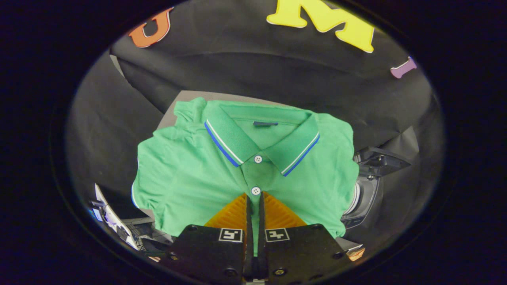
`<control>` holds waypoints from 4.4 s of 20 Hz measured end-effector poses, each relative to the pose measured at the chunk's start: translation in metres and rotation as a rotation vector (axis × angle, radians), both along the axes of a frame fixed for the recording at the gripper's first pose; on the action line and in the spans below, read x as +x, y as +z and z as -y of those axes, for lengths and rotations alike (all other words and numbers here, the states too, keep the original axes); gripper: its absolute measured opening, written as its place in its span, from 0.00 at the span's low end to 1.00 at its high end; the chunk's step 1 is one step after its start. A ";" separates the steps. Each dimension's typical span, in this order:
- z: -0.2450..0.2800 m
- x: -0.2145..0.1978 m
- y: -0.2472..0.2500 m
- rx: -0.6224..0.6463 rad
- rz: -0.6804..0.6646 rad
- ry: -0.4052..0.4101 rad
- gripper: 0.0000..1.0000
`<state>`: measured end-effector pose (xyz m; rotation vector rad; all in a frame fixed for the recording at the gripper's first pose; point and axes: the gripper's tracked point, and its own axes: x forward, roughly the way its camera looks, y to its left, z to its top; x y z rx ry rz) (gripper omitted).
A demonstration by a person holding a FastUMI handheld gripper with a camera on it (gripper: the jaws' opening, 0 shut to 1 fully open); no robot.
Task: Put the clothes into the washing machine and then close the washing machine lid.
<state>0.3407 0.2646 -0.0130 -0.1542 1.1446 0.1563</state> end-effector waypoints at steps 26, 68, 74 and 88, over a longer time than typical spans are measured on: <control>0.201 -0.094 0.115 0.093 0.221 -0.310 0.08; 0.405 0.019 -0.115 0.228 0.128 -0.365 0.08; 0.402 0.025 -0.162 0.230 0.120 -0.331 0.08; 0.403 0.041 -0.245 0.165 0.214 -0.291 0.10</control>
